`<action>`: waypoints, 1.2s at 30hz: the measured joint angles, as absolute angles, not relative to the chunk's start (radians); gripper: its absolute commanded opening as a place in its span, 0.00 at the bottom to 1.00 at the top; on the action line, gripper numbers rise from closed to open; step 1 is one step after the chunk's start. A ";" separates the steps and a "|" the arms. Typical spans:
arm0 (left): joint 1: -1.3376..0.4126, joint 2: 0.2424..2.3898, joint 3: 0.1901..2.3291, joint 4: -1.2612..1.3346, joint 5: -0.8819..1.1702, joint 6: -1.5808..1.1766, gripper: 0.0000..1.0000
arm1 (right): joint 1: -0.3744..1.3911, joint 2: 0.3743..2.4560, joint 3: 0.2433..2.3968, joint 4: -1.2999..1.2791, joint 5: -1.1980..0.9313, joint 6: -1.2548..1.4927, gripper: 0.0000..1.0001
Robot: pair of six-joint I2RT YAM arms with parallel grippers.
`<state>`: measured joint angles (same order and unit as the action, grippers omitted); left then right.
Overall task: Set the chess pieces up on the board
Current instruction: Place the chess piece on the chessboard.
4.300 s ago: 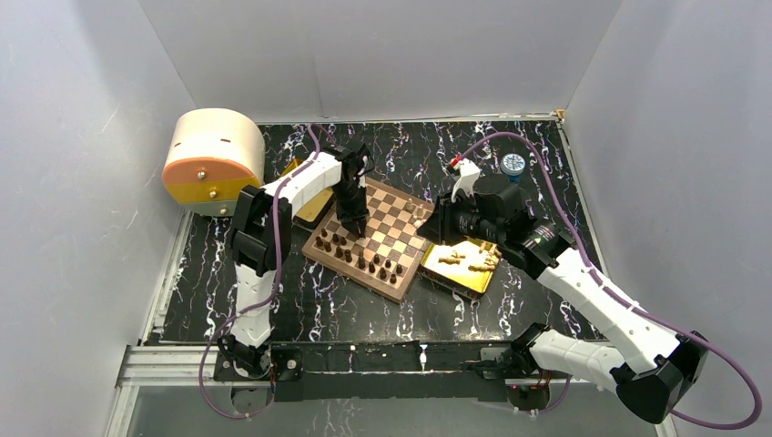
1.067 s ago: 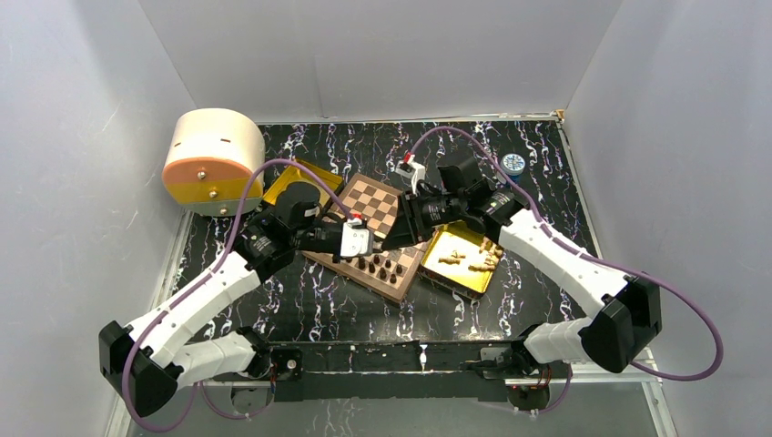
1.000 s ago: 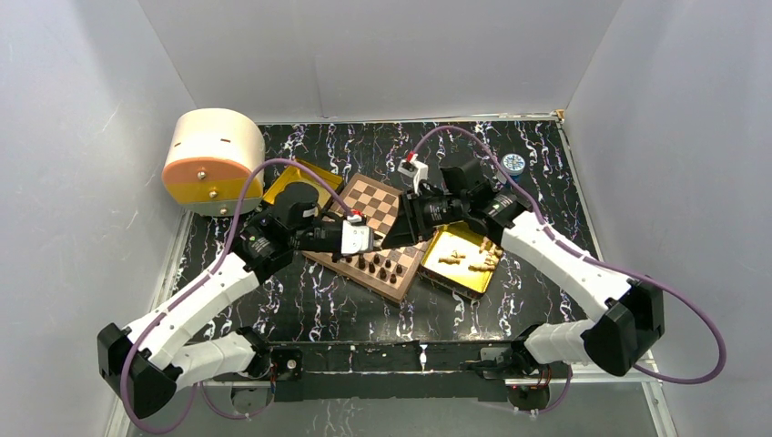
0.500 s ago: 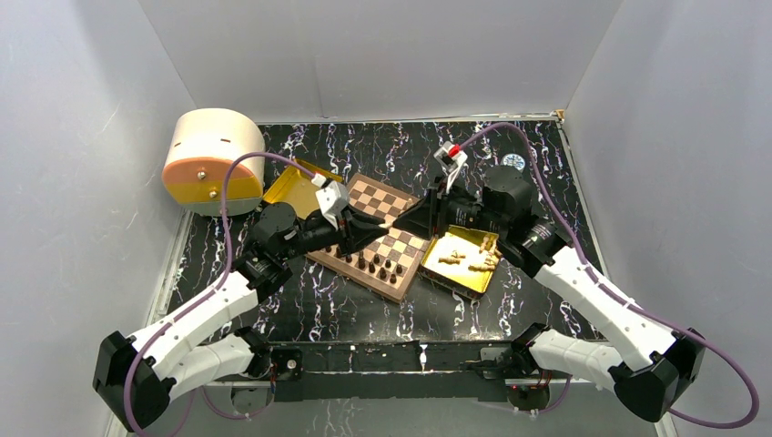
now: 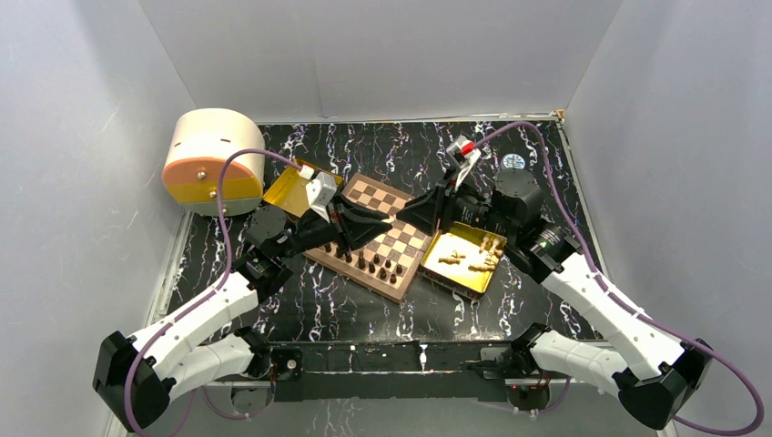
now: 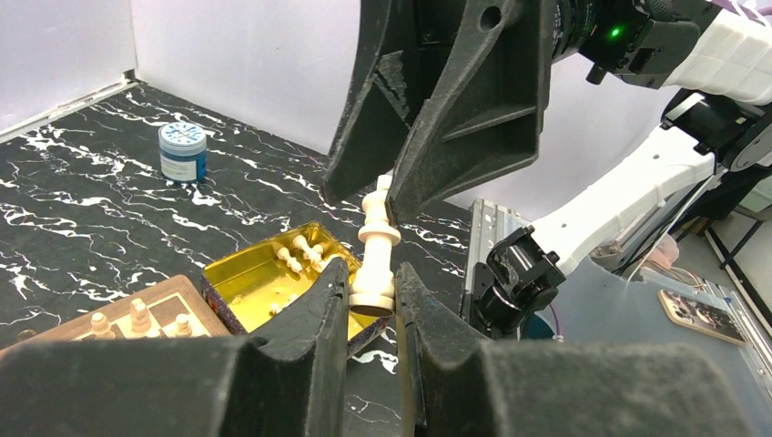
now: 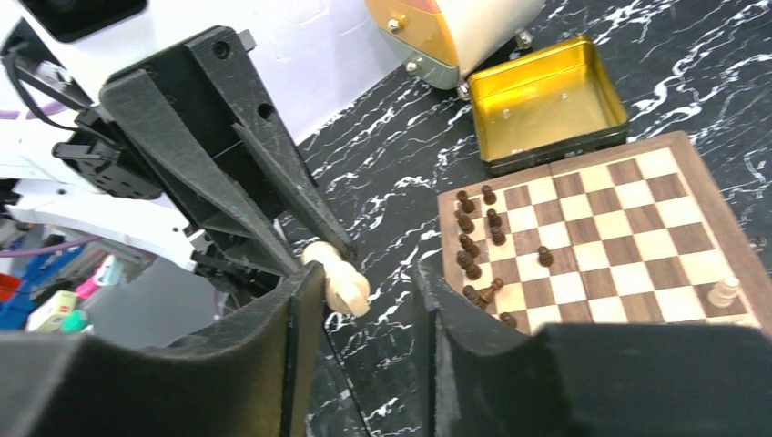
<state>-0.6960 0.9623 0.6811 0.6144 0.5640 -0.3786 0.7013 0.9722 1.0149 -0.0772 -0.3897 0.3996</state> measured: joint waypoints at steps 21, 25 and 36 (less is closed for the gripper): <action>-0.696 0.924 0.633 0.596 0.470 -0.364 0.92 | 0.701 0.994 1.018 -0.081 -0.357 0.463 0.00; -0.696 0.900 0.645 0.419 0.357 -0.270 0.95 | 0.701 1.106 1.147 -0.239 -0.220 0.420 0.00; -0.568 0.896 0.667 0.094 0.144 -0.192 0.98 | 0.701 1.511 1.519 -0.622 0.080 0.329 0.00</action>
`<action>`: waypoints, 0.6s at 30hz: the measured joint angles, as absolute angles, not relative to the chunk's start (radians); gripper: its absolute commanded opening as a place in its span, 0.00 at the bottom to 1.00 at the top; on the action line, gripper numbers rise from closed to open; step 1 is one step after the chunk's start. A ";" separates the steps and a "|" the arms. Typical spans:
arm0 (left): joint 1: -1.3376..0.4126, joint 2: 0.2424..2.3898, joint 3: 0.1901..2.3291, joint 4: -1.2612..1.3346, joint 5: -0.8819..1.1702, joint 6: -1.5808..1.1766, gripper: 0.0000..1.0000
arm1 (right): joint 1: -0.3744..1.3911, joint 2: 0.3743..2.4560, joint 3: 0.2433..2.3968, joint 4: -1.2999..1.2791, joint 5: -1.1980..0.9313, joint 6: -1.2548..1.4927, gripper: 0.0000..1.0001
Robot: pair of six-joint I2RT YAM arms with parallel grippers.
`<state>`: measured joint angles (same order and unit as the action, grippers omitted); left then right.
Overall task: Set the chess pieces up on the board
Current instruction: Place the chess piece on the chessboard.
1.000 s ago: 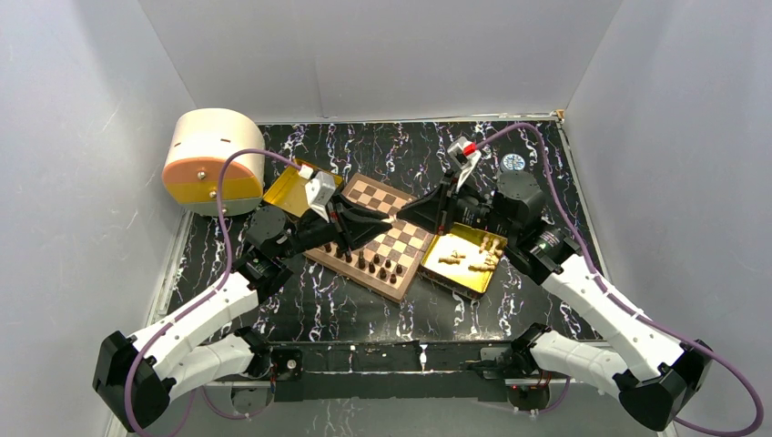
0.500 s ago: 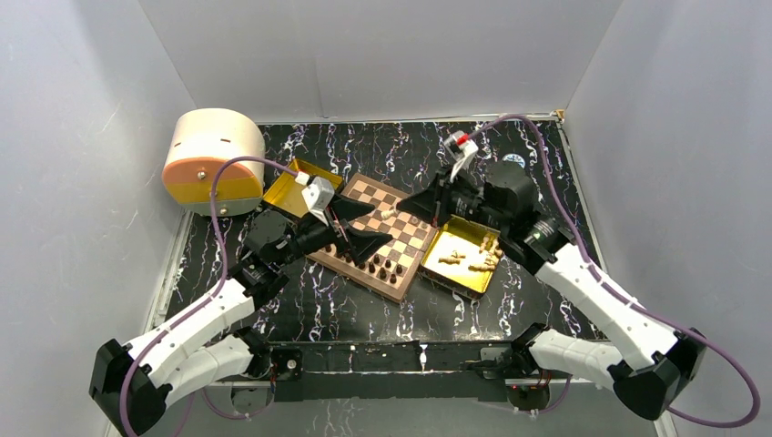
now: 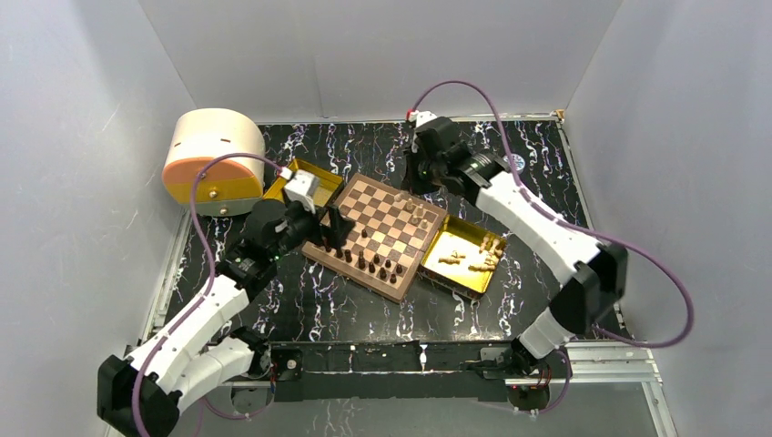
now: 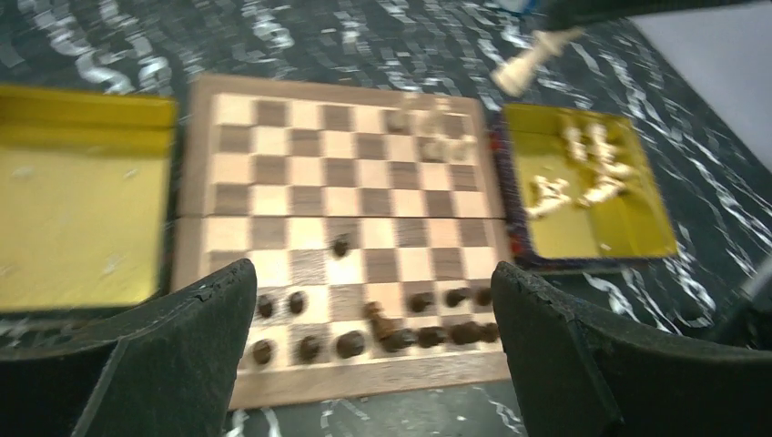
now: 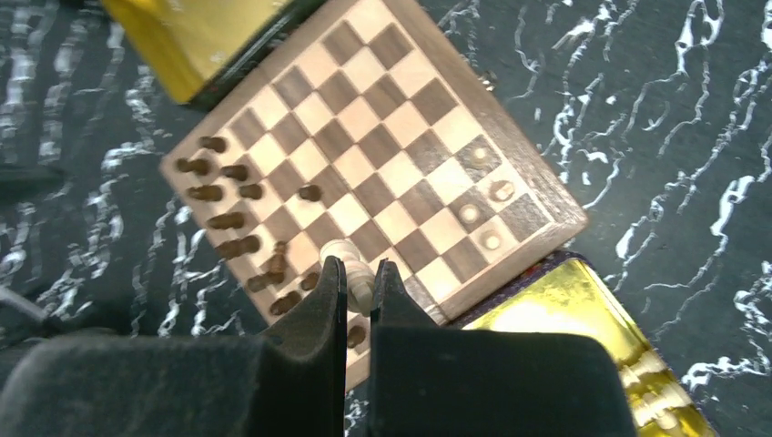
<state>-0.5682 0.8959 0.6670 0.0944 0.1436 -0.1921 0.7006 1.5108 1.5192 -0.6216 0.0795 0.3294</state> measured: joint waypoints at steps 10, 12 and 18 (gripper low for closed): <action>-0.315 0.915 0.712 -0.123 0.173 -0.199 0.97 | 0.701 1.887 1.829 -0.796 0.260 0.255 0.00; -0.315 0.922 0.719 -0.158 0.156 -0.172 0.97 | 0.701 1.950 1.886 -0.815 0.276 0.239 0.00; -0.316 0.727 0.592 -0.171 0.039 -0.150 0.97 | 0.701 2.098 2.002 -0.846 0.308 0.205 0.00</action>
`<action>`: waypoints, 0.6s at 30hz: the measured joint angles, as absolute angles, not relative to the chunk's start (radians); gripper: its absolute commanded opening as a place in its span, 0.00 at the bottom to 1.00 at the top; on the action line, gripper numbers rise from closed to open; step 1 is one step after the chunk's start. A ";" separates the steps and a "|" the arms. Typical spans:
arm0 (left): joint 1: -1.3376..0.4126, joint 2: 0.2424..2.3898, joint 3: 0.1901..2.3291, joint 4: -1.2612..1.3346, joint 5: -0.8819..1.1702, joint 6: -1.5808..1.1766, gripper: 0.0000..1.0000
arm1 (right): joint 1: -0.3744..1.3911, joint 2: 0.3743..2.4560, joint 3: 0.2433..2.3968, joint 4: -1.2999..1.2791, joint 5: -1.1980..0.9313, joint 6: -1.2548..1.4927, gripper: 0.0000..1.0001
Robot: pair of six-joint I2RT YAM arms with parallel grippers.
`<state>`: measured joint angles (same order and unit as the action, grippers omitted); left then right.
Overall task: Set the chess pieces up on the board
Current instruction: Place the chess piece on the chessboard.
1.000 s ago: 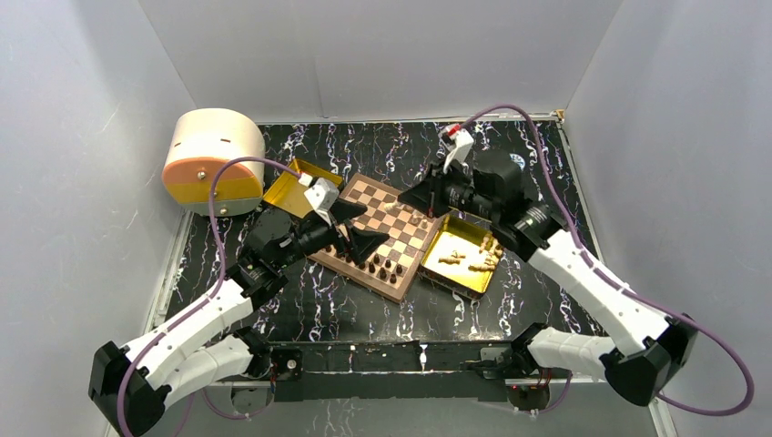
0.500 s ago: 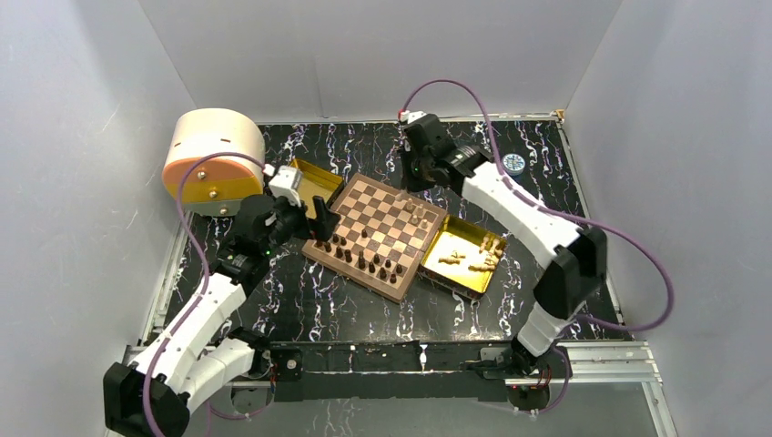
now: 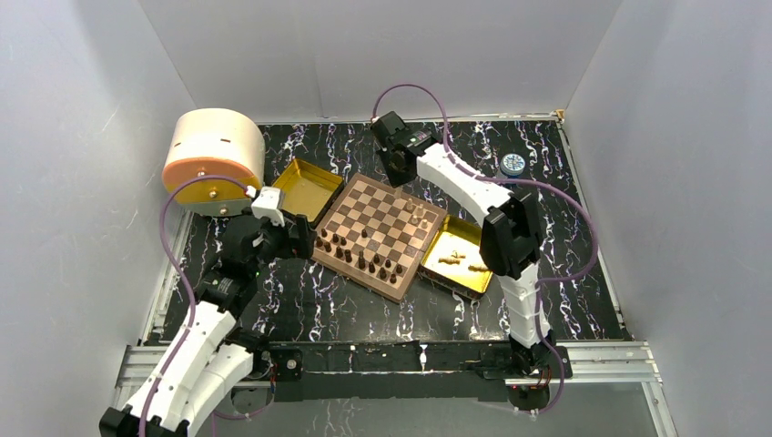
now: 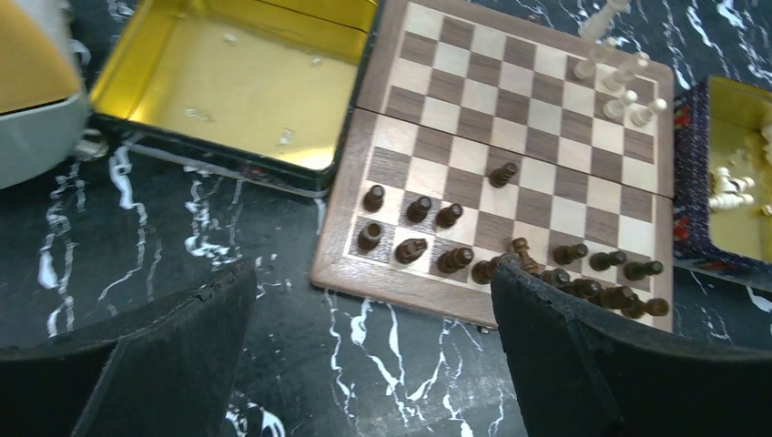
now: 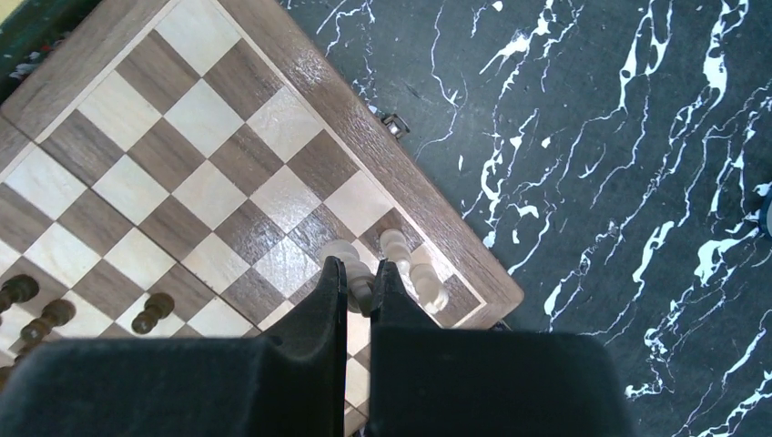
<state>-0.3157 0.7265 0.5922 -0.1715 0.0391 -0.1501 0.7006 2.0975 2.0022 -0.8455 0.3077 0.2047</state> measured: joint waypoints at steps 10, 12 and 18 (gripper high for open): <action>-0.365 0.671 0.581 -0.195 -0.127 -0.089 0.96 | 0.701 2.218 2.092 -0.849 0.312 0.179 0.00; -0.377 0.663 0.581 -0.199 -0.160 -0.075 0.96 | 0.701 2.233 2.099 -0.843 0.313 0.174 0.00; -0.392 0.636 0.581 -0.203 -0.216 -0.051 0.95 | 0.702 2.275 2.136 -0.834 0.324 0.142 0.01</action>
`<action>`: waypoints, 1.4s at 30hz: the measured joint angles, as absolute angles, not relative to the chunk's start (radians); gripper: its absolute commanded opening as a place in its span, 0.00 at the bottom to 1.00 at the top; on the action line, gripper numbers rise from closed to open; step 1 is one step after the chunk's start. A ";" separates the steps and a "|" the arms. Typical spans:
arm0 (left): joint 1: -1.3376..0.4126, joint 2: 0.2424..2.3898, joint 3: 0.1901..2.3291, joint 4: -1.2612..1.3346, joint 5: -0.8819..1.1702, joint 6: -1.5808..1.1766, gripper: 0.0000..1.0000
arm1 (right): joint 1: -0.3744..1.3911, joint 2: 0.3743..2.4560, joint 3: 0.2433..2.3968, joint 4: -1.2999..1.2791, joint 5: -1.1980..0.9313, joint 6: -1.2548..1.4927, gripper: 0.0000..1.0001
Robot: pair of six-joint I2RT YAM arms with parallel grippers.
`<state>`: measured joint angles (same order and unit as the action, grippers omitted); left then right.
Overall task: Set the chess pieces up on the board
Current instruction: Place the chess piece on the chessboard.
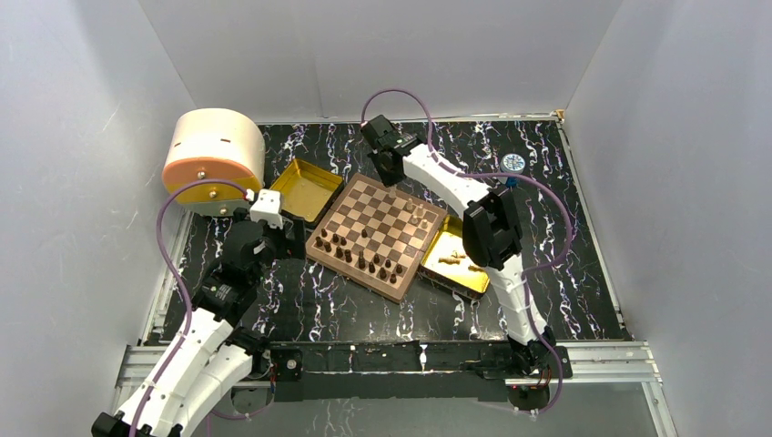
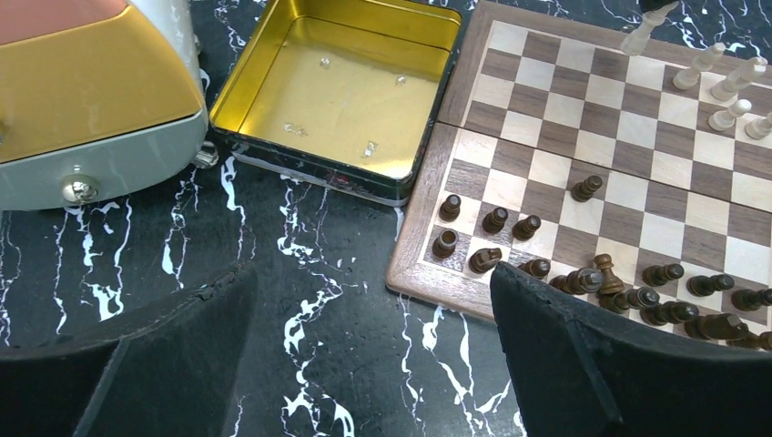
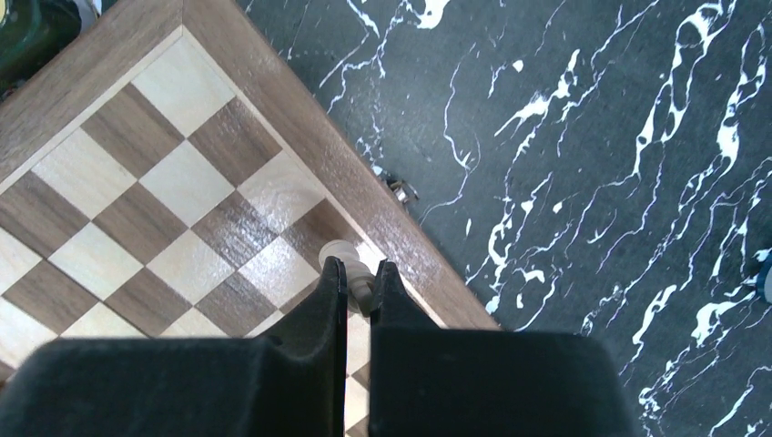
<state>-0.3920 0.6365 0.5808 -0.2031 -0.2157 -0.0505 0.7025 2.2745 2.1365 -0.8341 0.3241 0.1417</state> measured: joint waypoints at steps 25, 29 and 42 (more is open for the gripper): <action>-0.393 0.612 0.581 -0.203 -0.271 -0.028 0.95 | 0.751 2.324 2.186 -0.820 0.381 0.070 0.02; -0.393 0.612 0.581 -0.203 -0.271 -0.028 0.95 | 0.755 2.326 2.177 -0.811 0.394 0.070 0.02; -0.393 0.612 0.580 -0.203 -0.270 -0.026 0.96 | 0.758 2.326 2.129 -0.775 0.430 0.071 0.10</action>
